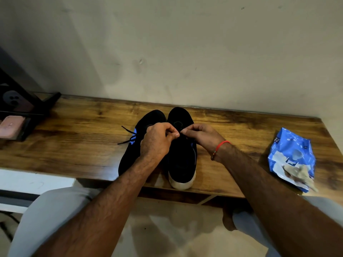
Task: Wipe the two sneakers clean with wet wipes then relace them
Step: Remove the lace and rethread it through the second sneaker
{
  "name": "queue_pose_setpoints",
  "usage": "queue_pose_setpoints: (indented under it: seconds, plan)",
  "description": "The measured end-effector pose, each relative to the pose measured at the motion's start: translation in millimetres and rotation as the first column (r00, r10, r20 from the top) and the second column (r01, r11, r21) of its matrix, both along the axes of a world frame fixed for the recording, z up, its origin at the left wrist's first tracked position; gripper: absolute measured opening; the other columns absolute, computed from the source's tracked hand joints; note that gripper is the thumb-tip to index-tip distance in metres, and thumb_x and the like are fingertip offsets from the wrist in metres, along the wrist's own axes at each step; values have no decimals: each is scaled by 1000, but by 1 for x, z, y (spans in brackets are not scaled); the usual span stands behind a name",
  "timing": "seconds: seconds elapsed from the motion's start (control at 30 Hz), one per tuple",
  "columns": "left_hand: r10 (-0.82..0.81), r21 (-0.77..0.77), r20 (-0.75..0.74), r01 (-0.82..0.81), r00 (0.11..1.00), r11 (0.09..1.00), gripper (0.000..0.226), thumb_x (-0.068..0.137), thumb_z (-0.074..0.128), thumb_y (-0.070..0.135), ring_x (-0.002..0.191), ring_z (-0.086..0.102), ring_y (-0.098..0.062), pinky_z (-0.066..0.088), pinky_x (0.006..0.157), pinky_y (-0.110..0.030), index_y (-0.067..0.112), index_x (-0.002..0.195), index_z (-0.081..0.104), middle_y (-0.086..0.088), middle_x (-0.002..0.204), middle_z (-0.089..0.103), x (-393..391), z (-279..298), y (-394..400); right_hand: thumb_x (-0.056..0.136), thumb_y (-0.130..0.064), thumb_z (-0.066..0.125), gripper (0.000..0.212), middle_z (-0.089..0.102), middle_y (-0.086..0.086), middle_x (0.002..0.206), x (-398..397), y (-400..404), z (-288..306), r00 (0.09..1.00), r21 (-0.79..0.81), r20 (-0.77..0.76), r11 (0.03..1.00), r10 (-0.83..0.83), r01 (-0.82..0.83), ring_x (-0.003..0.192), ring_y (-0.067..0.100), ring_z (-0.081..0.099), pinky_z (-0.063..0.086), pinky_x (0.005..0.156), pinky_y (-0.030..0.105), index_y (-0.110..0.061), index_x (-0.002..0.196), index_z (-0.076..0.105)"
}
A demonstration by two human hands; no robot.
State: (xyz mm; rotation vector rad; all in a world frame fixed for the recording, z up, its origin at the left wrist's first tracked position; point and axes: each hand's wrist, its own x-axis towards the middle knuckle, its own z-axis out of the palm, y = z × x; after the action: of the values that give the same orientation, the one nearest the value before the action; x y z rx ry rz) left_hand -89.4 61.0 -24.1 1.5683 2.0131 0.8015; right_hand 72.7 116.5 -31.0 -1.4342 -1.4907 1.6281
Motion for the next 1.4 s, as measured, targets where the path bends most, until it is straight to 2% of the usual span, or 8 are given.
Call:
queue_pose_setpoints:
  seconds: [0.27,0.47,0.63,0.87,0.93,1.1,1.23,1.4]
  plan:
    - [-5,5,41,5,999,1000,18,84,81,31,78,64,3,57,68,-24,37,83,65,15,77,66,-2,2,1,87,-5,70,12,73,11,97,1,2,0,997,-138,-81,990,-7,-4,98,21,68,55,92,32,-2,98,73]
    - [-40,-20,64,41,997,999,10,85,81,24,79,66,1,62,76,-31,29,84,73,13,80,70,-7,4,3,89,-7,64,6,64,7,78,-3,4,1,968,-259,-167,956,-184,137,83,20,64,52,94,36,-7,84,68]
    - [-26,12,63,25,998,1000,6,87,79,24,80,65,3,59,77,-23,27,87,74,13,82,70,-3,3,1,89,-12,71,5,74,6,95,-9,0,-5,999,-60,-16,997,-46,45,96,18,69,55,85,28,-14,89,75]
    - [-39,26,72,37,997,999,13,82,83,28,81,65,0,58,73,-24,26,85,71,12,83,70,-2,1,1,87,-5,72,13,73,12,99,-2,-1,2,998,-98,-57,995,6,-11,95,18,69,56,80,22,-3,99,72]
    - [-64,-40,89,67,994,997,19,81,85,29,77,66,-3,55,68,-21,24,90,69,8,80,70,-3,5,2,86,-3,70,9,73,13,96,-3,-1,2,994,-161,-100,987,-35,18,95,21,69,56,87,29,-3,95,73]
    - [-109,-199,114,130,987,971,27,85,81,21,69,64,0,45,59,-14,26,106,64,6,76,70,-15,17,5,90,2,62,13,69,7,82,-6,1,5,972,-265,-161,956,-174,128,82,18,67,55,75,25,-7,85,69]
    - [-132,-258,4,128,991,958,33,88,79,13,78,65,-4,41,58,-10,23,116,66,1,89,71,-27,19,6,95,-5,55,10,66,9,80,-7,5,3,927,-356,-180,900,-330,251,79,22,68,55,75,30,-9,94,64]
    - [-162,-311,-164,105,973,944,28,92,73,23,81,68,-16,62,73,-36,31,115,60,-8,109,64,-26,11,2,101,-8,38,20,64,15,81,-6,6,10,861,-451,-216,829,-460,330,82,32,65,54,87,41,-2,89,52]
